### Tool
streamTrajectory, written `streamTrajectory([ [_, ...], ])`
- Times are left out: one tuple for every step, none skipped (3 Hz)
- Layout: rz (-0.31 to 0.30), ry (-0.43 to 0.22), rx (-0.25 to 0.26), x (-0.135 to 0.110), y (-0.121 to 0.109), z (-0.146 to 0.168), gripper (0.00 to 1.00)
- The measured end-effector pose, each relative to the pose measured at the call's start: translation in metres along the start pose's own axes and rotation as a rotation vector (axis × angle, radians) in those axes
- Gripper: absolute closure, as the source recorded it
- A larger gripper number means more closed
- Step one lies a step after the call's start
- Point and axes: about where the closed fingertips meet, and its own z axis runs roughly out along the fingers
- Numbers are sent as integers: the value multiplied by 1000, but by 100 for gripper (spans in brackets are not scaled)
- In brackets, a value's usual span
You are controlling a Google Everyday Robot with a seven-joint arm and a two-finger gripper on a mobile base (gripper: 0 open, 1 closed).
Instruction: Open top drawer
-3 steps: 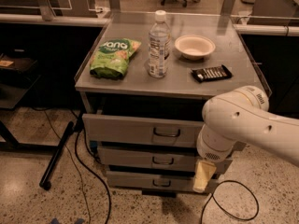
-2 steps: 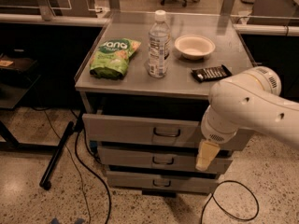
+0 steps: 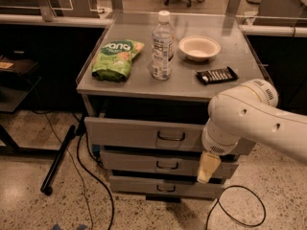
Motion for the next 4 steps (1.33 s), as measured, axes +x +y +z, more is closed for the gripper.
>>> streamTrajectory([
  [-3, -3, 0, -6, 1, 10, 0],
  [-19, -19, 27, -20, -11, 15, 0],
  [-23, -23, 18, -25, -9, 22, 0],
  [-42, -22, 25, -31, -14, 28, 0],
])
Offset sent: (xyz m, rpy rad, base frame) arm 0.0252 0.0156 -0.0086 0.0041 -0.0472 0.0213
